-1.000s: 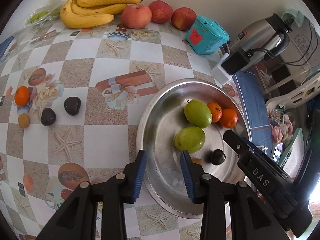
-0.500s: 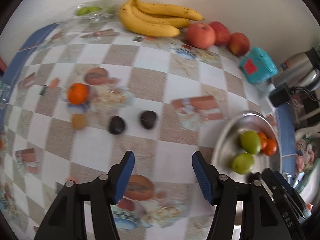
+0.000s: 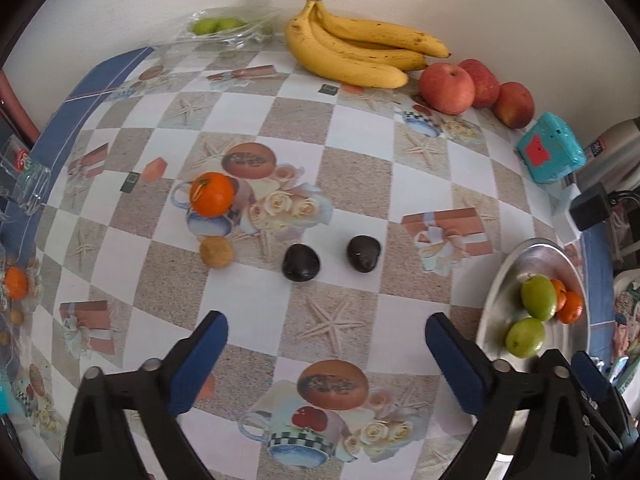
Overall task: Organize fruits
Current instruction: 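Move the right tool to a dark plum while the left tool moves to a brown kiwi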
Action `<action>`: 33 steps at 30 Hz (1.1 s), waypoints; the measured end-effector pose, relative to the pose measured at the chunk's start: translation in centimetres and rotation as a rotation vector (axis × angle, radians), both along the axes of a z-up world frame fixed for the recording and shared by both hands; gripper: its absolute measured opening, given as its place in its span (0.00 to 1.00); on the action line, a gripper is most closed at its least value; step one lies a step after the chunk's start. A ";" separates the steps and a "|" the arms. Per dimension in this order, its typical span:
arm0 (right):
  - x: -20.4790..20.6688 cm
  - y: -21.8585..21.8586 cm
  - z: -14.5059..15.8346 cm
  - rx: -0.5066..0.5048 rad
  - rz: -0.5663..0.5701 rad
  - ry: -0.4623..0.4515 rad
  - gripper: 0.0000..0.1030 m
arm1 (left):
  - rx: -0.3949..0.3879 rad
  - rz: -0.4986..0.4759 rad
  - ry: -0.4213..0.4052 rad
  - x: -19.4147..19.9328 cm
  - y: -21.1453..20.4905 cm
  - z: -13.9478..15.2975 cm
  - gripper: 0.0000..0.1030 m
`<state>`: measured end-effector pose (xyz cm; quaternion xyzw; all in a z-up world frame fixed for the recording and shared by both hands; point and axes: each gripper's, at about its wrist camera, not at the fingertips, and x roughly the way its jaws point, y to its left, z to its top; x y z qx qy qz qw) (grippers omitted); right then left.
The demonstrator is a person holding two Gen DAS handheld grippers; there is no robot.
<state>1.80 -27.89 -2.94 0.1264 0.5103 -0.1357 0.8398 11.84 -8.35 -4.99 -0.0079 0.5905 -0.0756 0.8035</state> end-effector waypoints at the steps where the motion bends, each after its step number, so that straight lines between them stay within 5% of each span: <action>1: 0.1 0.1 -0.1 -0.004 0.004 0.006 0.68 | 0.001 0.003 0.001 0.0 0.1 -0.1 0.99; 5: 0.3 0.3 -0.6 -0.013 0.004 0.017 0.81 | 0.011 0.007 -0.006 0.1 0.4 -0.2 1.00; 20: 1.8 2.5 -1.0 -0.018 0.005 -0.006 0.82 | 0.046 0.058 -0.051 1.7 4.4 0.8 1.00; 33: 5.1 10.1 -1.7 0.048 0.194 -0.008 0.82 | 0.115 0.193 -0.096 3.8 12.2 1.5 1.00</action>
